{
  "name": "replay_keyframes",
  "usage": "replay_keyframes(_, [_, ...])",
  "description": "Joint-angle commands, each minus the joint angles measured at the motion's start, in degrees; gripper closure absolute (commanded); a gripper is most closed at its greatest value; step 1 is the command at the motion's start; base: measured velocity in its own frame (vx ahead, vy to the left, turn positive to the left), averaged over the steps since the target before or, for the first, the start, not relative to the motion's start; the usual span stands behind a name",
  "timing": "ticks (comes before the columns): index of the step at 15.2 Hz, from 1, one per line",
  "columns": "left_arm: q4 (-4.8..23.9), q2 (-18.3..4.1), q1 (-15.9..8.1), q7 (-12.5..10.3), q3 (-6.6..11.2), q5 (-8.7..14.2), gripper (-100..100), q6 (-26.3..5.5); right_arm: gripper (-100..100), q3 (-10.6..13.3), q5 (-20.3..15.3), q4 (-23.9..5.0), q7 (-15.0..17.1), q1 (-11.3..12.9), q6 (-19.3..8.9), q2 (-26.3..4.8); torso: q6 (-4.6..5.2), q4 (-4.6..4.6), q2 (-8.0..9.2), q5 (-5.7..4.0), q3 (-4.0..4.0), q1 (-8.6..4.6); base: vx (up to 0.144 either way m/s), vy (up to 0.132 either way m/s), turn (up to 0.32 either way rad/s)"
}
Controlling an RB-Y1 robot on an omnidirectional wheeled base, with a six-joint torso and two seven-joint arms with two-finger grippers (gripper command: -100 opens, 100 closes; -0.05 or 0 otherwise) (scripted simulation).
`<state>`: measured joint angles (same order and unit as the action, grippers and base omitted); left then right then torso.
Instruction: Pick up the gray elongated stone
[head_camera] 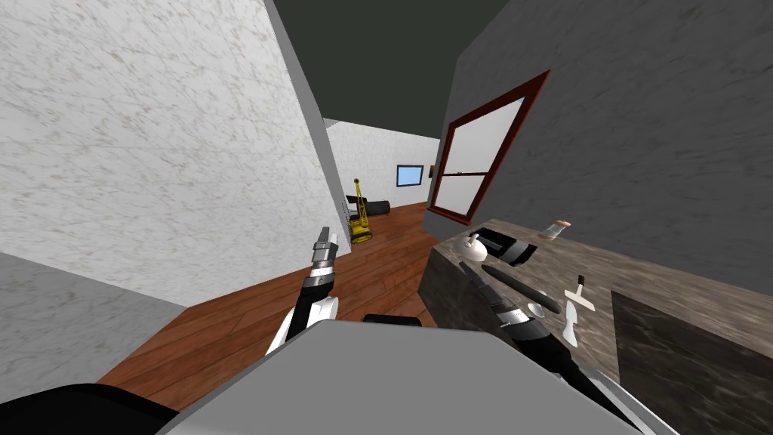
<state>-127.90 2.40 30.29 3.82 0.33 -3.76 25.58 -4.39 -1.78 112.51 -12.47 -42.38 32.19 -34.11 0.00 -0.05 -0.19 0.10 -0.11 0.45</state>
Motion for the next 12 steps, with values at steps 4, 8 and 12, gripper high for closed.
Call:
replay_keyframes(4, [0.00, 0.00, 0.00, 0.00, 0.00, 0.00, 0, 0.00, -100, 0.54, -0.63, -4.70, -0.88, -2.44, -0.59, -6.02, -0.01, -0.02, -0.12, 0.02, -0.07, 0.08, 0.075, 0.119, 0.054])
replay_keyframes(8, [0.00, 0.00, 0.00, 0.00, 0.00, 0.00, 0, 0.00, -100, 0.91, -1.21, -10.48, -1.67, -5.73, -0.66, -11.42, 0.00, -0.02, -0.08, 0.02, -0.05, -0.01, 0.075, 0.105, 0.051])
replay_keyframes(12, [0.00, 0.00, 0.00, 0.00, 0.00, 0.00, 0, 0.00, -100, 1.15, -1.52, -12.94, -2.07, -7.41, -0.69, -16.12, -0.02, 0.00, -0.03, -0.01, -0.02, -0.08, 0.064, 0.084, 0.055])
